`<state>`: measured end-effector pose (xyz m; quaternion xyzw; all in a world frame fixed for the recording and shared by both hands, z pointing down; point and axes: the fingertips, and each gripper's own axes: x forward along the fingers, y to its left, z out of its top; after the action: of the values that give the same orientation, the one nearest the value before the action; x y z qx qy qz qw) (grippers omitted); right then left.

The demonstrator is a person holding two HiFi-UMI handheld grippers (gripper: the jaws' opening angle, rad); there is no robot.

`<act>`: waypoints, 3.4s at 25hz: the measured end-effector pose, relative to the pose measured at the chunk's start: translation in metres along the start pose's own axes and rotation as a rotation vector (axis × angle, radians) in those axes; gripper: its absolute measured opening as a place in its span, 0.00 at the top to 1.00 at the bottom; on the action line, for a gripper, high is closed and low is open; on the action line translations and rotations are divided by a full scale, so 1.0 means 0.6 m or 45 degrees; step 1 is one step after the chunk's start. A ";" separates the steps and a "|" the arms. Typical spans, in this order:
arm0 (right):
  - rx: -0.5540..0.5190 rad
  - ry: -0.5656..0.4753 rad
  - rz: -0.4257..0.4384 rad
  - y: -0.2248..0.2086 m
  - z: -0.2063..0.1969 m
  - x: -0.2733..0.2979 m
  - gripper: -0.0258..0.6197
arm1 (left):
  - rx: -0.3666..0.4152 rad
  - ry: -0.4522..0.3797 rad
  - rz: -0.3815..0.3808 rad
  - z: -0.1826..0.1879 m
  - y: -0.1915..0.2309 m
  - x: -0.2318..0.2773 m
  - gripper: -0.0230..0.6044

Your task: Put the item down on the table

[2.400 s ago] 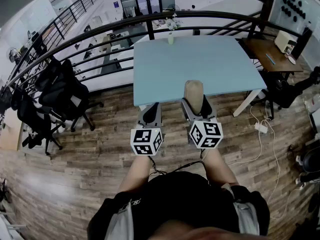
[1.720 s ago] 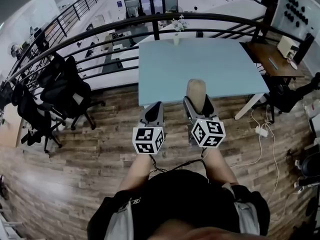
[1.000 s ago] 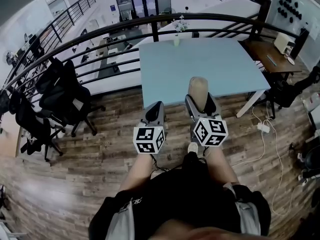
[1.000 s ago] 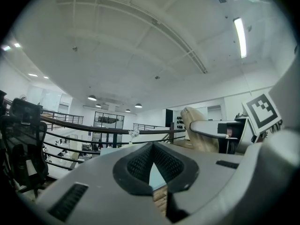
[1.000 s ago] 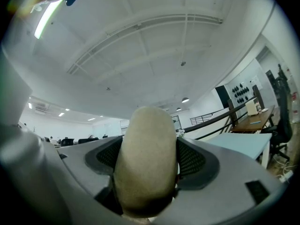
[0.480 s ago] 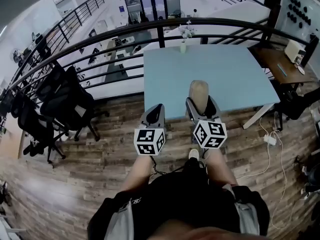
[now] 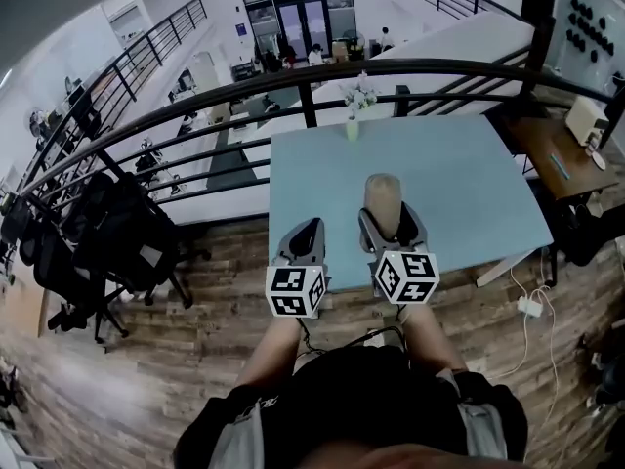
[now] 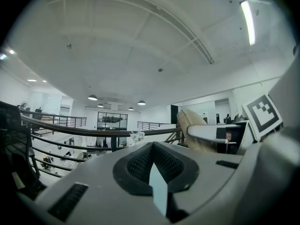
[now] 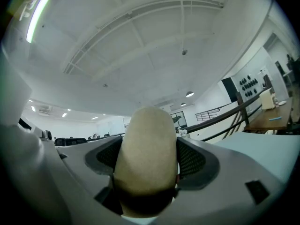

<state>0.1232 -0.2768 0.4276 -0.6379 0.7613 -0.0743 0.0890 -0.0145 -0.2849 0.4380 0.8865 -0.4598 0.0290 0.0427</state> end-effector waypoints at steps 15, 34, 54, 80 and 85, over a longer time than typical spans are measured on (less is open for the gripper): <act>-0.032 0.142 0.089 -0.106 -0.027 0.207 0.39 | -0.055 0.008 0.083 0.014 0.056 0.201 0.95; -0.044 0.591 -0.022 -0.130 -0.294 0.293 0.39 | -0.091 0.045 0.182 -0.012 0.146 0.173 0.95; 0.064 0.997 -0.199 -0.211 -0.523 0.245 0.39 | -0.115 0.066 0.259 -0.024 0.173 0.128 0.95; 0.178 1.115 -0.256 -0.232 -0.593 0.224 0.38 | -0.109 0.063 0.241 -0.023 0.175 0.139 0.95; 0.168 0.966 -0.243 -0.227 -0.536 0.248 0.37 | -0.113 0.053 0.227 -0.020 0.173 0.148 0.95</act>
<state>0.1543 -0.4475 0.7657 -0.6261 0.6709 -0.3614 -0.1654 -0.0484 -0.4157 0.4632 0.8385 -0.5367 0.0307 0.0887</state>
